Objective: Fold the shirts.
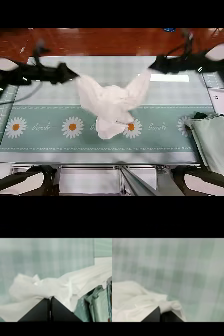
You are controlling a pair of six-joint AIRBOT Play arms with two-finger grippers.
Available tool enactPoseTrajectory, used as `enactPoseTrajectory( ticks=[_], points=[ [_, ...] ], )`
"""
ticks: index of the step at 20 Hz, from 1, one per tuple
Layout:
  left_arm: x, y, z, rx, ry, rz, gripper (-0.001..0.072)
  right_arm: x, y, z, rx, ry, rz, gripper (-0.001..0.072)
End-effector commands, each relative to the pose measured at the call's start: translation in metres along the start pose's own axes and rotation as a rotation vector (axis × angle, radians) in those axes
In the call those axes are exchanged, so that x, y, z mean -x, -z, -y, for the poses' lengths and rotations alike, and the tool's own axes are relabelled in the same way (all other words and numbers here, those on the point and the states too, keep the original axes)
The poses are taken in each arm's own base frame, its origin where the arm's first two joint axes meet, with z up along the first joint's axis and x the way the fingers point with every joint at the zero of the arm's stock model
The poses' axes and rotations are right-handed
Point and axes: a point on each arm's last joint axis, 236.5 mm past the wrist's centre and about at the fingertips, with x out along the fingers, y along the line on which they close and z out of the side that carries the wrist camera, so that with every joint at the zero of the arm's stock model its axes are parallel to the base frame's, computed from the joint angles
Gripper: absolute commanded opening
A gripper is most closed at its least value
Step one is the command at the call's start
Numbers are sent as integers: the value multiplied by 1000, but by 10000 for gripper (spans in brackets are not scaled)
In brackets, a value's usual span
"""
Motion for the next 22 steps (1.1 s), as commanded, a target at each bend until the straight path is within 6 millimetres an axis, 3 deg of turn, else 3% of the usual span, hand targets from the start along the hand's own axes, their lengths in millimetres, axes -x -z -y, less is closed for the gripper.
enactPoseTrajectory(
  ticks=[1,3,5,9,12,15,17,20,22],
  points=[
    [113,-86,88,-220,16,289,14,121,-94,-53,244,148,268,21],
    [171,-107,144,-366,13,434,15,186,-115,-96,351,166,395,21],
    [219,-106,193,-488,5,546,14,242,-111,-130,421,179,497,21],
    [285,-72,241,-657,-130,694,14,340,-81,-150,506,337,650,21],
    [324,-33,278,-754,-197,800,14,394,-51,-162,535,408,731,21],
    [354,7,305,-844,-291,896,14,410,-23,-168,531,410,722,21],
    [367,27,307,-854,-362,924,14,404,-10,-159,502,418,676,21],
    [370,38,269,-734,-492,869,14,369,12,-125,426,450,505,21],
    [348,34,230,-628,-509,763,15,337,17,-104,391,451,409,21]
  ],
)
